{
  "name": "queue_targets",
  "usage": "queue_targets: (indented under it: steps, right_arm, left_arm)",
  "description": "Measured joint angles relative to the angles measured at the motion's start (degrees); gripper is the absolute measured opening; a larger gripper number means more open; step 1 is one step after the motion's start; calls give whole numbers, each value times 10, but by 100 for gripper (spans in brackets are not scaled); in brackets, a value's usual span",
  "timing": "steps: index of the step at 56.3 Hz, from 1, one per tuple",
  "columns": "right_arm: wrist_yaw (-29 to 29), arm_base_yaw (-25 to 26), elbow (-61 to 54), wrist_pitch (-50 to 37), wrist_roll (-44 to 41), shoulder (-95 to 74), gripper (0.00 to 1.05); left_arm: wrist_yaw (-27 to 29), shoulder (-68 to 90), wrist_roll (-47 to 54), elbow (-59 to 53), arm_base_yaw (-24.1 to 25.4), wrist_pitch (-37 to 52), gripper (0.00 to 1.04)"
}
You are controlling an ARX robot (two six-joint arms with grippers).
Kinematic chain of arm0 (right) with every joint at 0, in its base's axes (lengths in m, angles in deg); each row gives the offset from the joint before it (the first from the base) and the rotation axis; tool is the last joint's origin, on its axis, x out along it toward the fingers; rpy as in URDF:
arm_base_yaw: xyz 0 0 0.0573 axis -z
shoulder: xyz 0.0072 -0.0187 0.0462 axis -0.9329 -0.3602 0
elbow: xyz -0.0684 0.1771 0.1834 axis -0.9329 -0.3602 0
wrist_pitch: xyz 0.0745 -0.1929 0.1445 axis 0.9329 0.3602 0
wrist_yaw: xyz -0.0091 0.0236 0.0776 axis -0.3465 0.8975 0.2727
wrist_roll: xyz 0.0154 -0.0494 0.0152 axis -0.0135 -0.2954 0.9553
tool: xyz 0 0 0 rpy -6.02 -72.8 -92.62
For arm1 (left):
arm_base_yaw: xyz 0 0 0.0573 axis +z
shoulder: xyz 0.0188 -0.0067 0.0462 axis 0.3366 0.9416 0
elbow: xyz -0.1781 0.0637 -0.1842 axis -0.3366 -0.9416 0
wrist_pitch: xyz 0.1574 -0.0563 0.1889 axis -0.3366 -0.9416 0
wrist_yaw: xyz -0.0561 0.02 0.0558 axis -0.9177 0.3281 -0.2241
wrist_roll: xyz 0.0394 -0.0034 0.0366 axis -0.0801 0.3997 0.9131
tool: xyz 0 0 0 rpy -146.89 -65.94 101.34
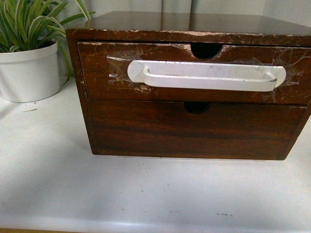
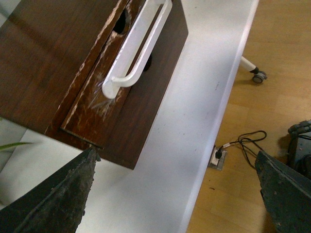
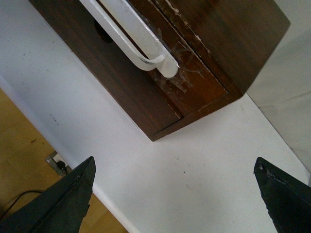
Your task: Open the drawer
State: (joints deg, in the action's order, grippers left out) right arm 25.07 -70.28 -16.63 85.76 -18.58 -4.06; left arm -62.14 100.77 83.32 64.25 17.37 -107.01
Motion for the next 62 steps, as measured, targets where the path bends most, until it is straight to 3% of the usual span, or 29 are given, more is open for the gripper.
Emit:
queue_targets:
  steps: [11, 35, 62]
  right_arm:
    - [-23, -43, 40, 15, -30, -61, 96]
    - [-17, -101, 67, -30, -29, -165, 96]
    - [3, -111, 71, -64, -19, -235, 96]
  left_arm:
    - [21, 71, 3, 72, -66, -12, 98]
    - [80, 184, -65, 90, -178, 107, 98]
    - [142, 283, -102, 122, -207, 147, 98]
